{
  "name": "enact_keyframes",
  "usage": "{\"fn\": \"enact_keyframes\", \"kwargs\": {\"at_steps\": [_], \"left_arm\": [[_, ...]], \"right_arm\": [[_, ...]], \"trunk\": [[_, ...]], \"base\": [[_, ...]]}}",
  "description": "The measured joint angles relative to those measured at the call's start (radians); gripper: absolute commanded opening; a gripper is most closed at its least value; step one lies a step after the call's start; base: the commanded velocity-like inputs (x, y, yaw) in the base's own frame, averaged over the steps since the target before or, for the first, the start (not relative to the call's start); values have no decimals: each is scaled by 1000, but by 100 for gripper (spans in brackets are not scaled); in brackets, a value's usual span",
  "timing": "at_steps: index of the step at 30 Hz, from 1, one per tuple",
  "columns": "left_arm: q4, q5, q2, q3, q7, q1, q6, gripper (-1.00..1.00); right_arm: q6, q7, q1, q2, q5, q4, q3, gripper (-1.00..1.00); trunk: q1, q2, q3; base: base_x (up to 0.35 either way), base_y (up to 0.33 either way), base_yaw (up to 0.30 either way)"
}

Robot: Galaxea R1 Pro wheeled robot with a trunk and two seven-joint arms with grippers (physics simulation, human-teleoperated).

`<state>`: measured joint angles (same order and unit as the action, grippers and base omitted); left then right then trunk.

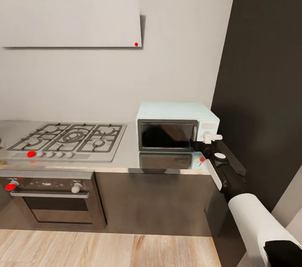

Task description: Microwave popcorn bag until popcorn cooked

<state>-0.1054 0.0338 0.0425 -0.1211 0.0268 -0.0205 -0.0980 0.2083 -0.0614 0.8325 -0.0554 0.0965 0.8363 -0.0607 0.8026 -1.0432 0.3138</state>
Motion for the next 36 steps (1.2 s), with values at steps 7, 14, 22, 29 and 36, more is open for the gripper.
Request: {"fn": "enact_keyframes", "kwargs": {"at_steps": [7, 14, 22, 29, 36], "left_arm": [[0, 0, 0, 0, 0, 1, 0, 100], [0, 0, 0, 0, 0, 0, 1, 100], [0, 0, 0, 0, 0, 1, 1, 100], [0, 0, 0, 1, 0, 1, 0, 100], [0, 0, 0, 1, 0, 1, 1, 100]], "right_arm": [[2, 1, 1, 2, -6, 0, -9, 100], [3, 3, 1, 2, -8, 0, -9, 100], [3, 3, 1, 2, -9, 0, -10, 100], [3, 4, 1, 0, -9, 0, -10, 100], [3, 4, 1, 0, -9, 0, -10, 100]], "trunk": [[0, 0, 0], [0, 0, 0], [0, 0, 0], [0, 0, 0], [0, 0, 0]], "base": [[66, 0, 0], [33, 0, 0], [48, 0, 0], [100, 0, 0], [71, 0, 0]]}}
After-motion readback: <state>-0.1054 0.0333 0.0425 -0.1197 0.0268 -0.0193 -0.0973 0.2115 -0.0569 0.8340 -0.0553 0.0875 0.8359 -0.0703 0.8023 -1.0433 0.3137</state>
